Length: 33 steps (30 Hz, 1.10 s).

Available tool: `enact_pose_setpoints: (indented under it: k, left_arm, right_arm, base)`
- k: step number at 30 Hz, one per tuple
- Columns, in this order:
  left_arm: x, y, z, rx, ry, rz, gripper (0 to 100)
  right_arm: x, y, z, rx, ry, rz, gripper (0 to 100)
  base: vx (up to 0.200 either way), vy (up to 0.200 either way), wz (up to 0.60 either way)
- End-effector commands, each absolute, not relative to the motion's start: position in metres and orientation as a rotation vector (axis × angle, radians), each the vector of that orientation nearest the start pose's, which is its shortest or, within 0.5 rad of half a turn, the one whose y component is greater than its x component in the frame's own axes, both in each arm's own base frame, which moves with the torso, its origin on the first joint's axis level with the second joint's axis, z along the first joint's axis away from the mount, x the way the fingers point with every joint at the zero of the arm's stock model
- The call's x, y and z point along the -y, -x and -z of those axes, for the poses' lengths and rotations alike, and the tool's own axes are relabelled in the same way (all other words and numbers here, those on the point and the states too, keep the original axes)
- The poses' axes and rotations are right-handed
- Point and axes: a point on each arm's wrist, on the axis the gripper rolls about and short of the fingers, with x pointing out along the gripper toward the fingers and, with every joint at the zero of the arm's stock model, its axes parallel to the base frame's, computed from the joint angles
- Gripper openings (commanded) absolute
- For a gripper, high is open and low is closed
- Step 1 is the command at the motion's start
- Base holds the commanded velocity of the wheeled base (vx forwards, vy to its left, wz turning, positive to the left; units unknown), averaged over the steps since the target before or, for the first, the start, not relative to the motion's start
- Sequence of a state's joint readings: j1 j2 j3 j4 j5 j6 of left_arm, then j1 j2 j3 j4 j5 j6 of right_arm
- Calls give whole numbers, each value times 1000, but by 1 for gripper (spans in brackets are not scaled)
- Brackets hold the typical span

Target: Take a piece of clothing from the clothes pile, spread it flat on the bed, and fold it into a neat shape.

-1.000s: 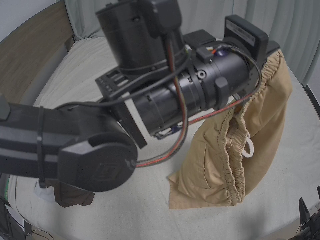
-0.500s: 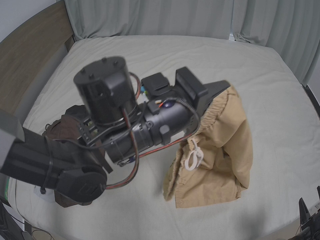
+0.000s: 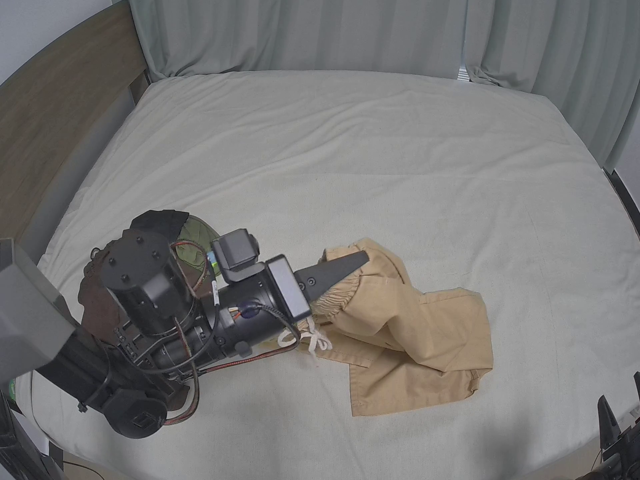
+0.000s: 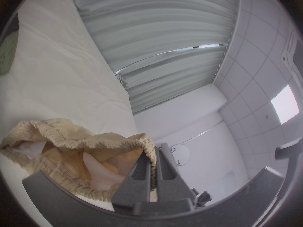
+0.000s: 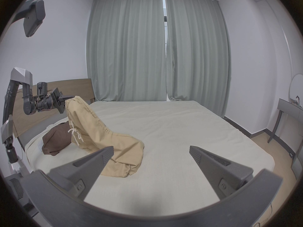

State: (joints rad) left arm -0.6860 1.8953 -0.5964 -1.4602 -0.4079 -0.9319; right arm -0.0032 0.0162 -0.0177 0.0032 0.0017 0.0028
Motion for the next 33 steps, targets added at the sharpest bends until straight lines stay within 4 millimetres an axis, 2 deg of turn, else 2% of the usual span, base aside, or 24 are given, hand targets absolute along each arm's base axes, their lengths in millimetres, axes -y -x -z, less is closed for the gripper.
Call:
enact_pose_setpoints:
  k: [1, 3, 4, 9, 33]
  left_arm:
    - [194, -239, -130, -365, 790, 1040, 0]
    - [193, -239, -127, -354, 773, 1039, 0]
    - [187, -240, -119, -345, 730, 1020, 0]
    - [173, -244, -107, -327, 621, 983, 0]
    - [111, -277, -89, -232, 411, 824, 0]
  right_arm:
    - [0, 23, -75, -3, -3, 2, 100]
    - [0, 23, -75, -3, -3, 2, 100]
    - [0, 23, -75, -3, -3, 2, 100]
    - [0, 23, -75, -3, -3, 2, 100]
    - [0, 23, -75, -3, -2, 2, 100]
  base:
    - [0, 0, 0]
    - [0, 0, 0]
    - [0, 0, 0]
    - [0, 0, 0]
    - [0, 0, 0]
